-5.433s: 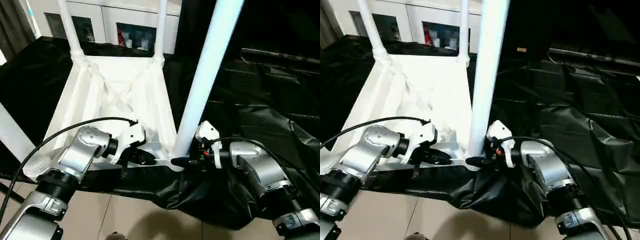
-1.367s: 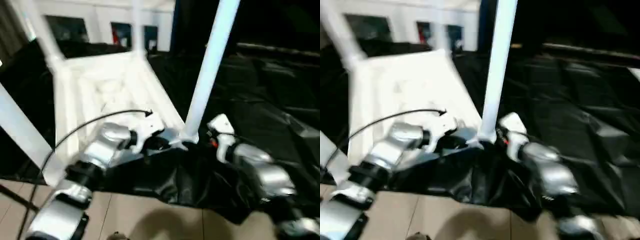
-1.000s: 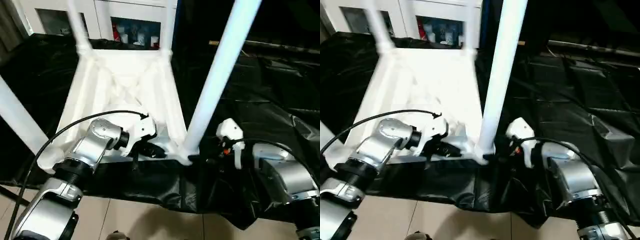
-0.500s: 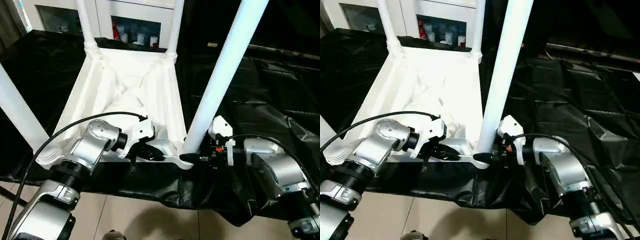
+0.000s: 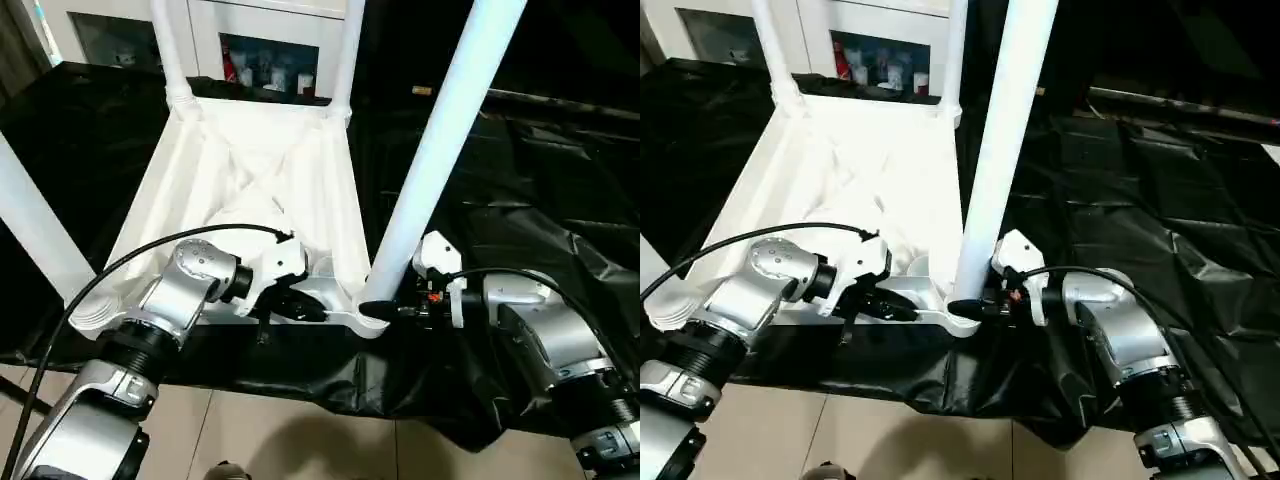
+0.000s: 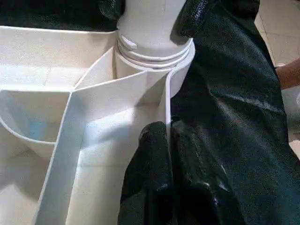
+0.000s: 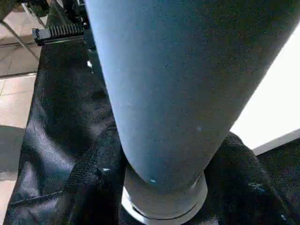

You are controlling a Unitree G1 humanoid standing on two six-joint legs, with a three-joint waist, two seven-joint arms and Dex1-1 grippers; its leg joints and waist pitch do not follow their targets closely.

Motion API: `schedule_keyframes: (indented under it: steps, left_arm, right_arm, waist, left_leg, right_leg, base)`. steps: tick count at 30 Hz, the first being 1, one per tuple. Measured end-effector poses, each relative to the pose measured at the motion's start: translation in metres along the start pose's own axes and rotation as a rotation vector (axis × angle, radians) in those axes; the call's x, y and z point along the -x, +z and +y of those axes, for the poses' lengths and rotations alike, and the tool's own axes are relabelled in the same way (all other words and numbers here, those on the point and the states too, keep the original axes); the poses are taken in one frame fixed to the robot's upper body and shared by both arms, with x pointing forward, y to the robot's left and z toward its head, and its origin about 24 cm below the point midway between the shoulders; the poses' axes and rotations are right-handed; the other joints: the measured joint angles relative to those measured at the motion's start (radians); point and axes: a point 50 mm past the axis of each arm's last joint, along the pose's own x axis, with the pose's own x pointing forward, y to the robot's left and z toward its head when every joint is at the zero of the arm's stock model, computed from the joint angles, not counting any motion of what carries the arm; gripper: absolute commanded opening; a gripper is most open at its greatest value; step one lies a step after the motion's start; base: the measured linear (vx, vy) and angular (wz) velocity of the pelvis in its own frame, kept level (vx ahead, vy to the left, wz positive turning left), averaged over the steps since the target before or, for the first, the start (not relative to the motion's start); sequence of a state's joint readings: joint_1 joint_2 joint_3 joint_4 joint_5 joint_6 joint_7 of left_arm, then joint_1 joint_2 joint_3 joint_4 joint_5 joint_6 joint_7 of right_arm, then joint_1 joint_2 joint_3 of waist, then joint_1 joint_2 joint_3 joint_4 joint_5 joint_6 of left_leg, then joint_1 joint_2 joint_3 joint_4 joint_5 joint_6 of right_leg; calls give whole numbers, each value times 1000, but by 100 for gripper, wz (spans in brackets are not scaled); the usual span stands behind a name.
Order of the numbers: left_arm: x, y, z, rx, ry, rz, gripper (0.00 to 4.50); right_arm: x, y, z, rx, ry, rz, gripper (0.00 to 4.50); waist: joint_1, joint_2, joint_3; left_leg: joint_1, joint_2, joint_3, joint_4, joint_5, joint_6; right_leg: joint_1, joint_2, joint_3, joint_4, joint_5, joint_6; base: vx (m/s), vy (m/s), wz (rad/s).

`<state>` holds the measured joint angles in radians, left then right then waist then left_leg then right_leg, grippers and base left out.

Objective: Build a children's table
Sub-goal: Rotate leg to tighten

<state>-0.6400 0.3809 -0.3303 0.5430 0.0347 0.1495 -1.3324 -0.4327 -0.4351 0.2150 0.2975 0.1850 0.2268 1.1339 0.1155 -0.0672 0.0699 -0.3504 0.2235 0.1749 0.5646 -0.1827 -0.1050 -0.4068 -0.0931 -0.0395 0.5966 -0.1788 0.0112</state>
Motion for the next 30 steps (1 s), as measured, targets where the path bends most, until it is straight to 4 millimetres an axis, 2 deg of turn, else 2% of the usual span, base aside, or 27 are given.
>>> schedule_keyframes:
  steps: [5, 7, 13, 16, 18, 20, 21, 23, 26, 30]
  left_arm:
    - [-3, -2, 2, 25, 38, -6, 0]
    - [-6, -2, 8, 51, 115, -11, 0]
    - [-26, 6, 19, 92, 294, -8, 0]
    - [-33, 8, 21, 109, 356, 1, 0]
    - [-36, 9, 21, 112, 379, 6, 0]
    - [-38, 9, 22, 110, 390, 11, 0]
    - [-39, 10, 22, 109, 393, 12, 0]
    - [-39, 10, 22, 110, 393, 13, 0]
    - [-39, 11, 22, 106, 393, 11, 0]
    - [-36, 12, 22, 87, 379, 7, 0]
  right_arm:
    - [-5, -4, -2, -31, -60, -19, 194]
    - [-15, -8, -4, -100, -176, -68, 194]
    - [-39, -11, -14, -222, -531, -114, 194]
    - [-54, -8, -17, -265, -661, -118, 194]
    - [-60, -5, -18, -281, -715, -122, 194]
    - [-63, -4, -18, -293, -738, -134, 194]
    - [-63, -4, -18, -294, -739, -136, 229]
    - [-63, -5, -18, -295, -739, -136, 264]
    - [-63, -4, -18, -291, -729, -138, 293]
    - [-56, -5, -19, -255, -662, -132, 302]
  waist:
    - [-3, 1, 0]
    - [-4, 0, -1]
    - [-31, 3, -1]
    - [-39, 7, -2]
    - [-48, 11, -1]
    - [-53, 15, -2]
    - [-54, 15, -1]
    - [-57, 17, 1]
    - [-57, 13, 4]
    - [-56, 10, 8]
  left_leg:
    - [2, 0, 0, -1, 0, 0]
    - [3, 0, -1, -3, 0, -1]
    - [6, -2, -7, -4, 0, -1]
    - [10, -8, -18, -12, 0, -1]
    - [10, -16, -32, -17, 0, -1]
    - [10, -16, -37, -19, 0, -1]
    - [10, -16, -37, -21, 0, -1]
    - [11, -16, -37, -22, 0, -1]
    - [11, -17, -36, -25, 0, 0]
    - [10, -17, -34, -26, 0, 0]
  right_leg:
    - [5, 0, 0, 0, 1, -1]
    - [6, 0, 1, 0, 0, 0]
    - [5, 0, 0, -7, -2, 4]
    - [8, -1, -7, -23, -3, 6]
    - [10, -1, -12, -38, -3, 6]
    - [13, -2, -23, -53, -3, 6]
    - [15, -3, -24, -59, -3, 6]
    - [18, -3, -25, -67, -3, 6]
    - [20, -3, -26, -74, -3, 6]
    - [19, -4, -25, -74, -3, 5]
  base:
    - [0, 0, 0]
    - [0, 0, 0]
    - [-58, -1, -4]
    - [-52, 12, -12]
    - [0, 0, 0]
    - [0, 0, 0]
    - [0, 0, 0]
    - [0, 0, 0]
    - [0, 0, 0]
    - [0, 0, 0]
